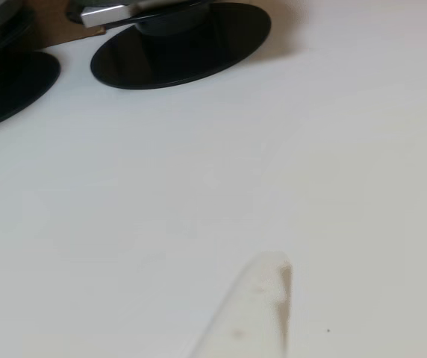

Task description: Pick up green cube and drop it in the blue box

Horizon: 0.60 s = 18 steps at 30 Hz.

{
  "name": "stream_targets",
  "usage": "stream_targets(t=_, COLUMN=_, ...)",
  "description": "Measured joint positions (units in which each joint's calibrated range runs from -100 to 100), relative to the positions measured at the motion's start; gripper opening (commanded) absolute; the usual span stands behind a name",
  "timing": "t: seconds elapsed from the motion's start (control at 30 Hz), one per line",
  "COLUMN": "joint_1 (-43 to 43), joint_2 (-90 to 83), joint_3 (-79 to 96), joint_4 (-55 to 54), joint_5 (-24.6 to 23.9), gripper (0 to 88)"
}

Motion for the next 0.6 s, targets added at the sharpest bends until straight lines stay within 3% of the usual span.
stream_targets(t=0.23, joint_1=-3.9, joint_2=0.0, joint_3=0.0, joint_4=0.0, joint_5=0.0, gripper=16.1)
stream_targets(t=0.6, joint_1=-6.0, joint_2=0.0, joint_3=0.0, joint_4=0.0, joint_5=0.0, gripper=5.5)
